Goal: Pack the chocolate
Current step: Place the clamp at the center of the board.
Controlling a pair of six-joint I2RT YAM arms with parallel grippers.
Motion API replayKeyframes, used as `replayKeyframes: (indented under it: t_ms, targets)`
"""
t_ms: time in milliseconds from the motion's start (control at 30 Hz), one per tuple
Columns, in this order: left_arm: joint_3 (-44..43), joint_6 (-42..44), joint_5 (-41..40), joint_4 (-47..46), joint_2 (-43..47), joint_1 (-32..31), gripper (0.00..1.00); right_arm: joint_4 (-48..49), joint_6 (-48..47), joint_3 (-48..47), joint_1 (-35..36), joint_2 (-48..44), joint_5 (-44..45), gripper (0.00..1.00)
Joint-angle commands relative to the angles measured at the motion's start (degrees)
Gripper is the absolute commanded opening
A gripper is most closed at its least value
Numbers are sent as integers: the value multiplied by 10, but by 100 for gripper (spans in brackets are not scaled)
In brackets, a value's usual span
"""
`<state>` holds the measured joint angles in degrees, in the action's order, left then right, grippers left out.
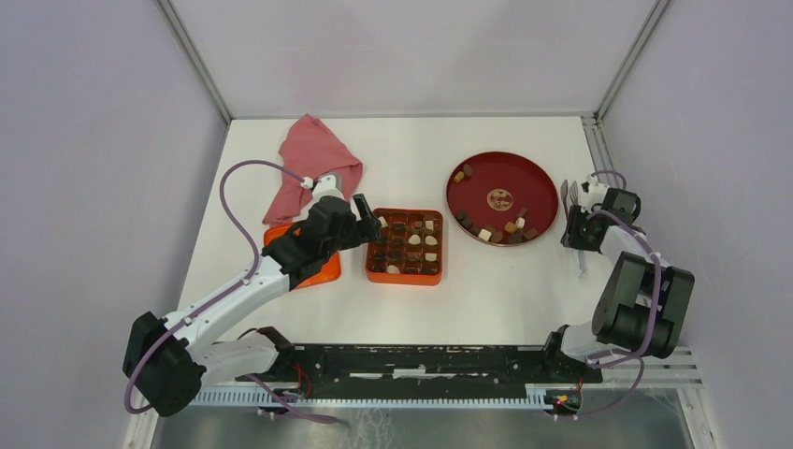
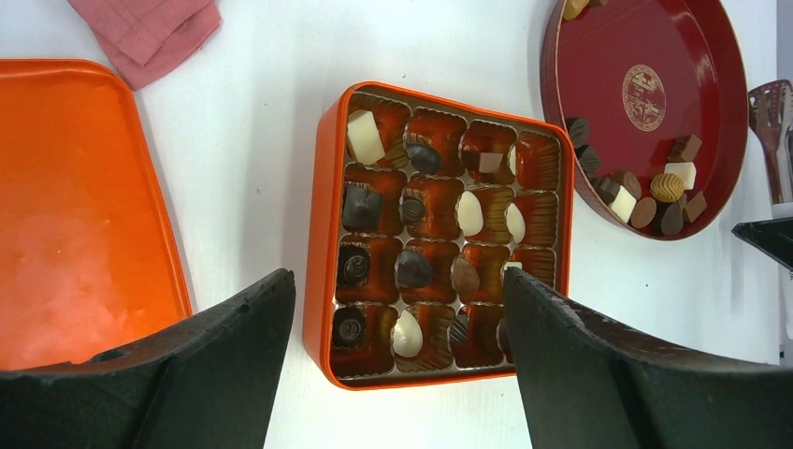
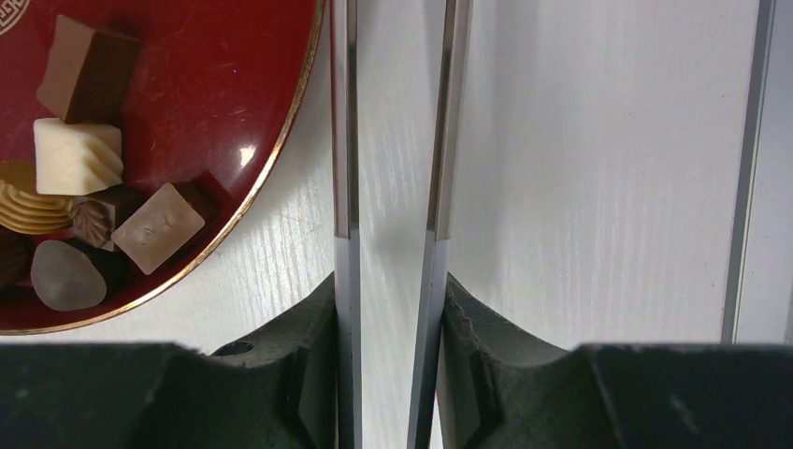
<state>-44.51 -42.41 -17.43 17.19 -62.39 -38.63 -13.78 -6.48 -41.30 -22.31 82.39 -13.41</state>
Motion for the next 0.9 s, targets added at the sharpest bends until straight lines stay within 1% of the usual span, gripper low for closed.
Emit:
replayKeyframes:
  t_ms: [0, 433, 667, 767, 800, 867]
  targets:
    - [-3, -14, 5, -23, 7, 1, 87, 35, 9, -5, -5, 8, -2, 40]
    - [-7, -14, 13, -25, 0, 1, 87, 39, -10, -6, -12, 22, 4, 42]
    - [-7, -14, 14, -15, -3, 1, 86, 23, -24, -19, -12, 66, 2, 44]
    - [-2, -18, 14, -13, 1, 1, 86, 22, -29, -17, -12, 78, 14, 46]
    - [-1, -19, 14, -13, 2, 1, 86, 21, -33, -16, -12, 81, 14, 49]
    - [0, -20, 14, -13, 4, 1, 86, 10, -42, -18, -12, 91, 6, 52]
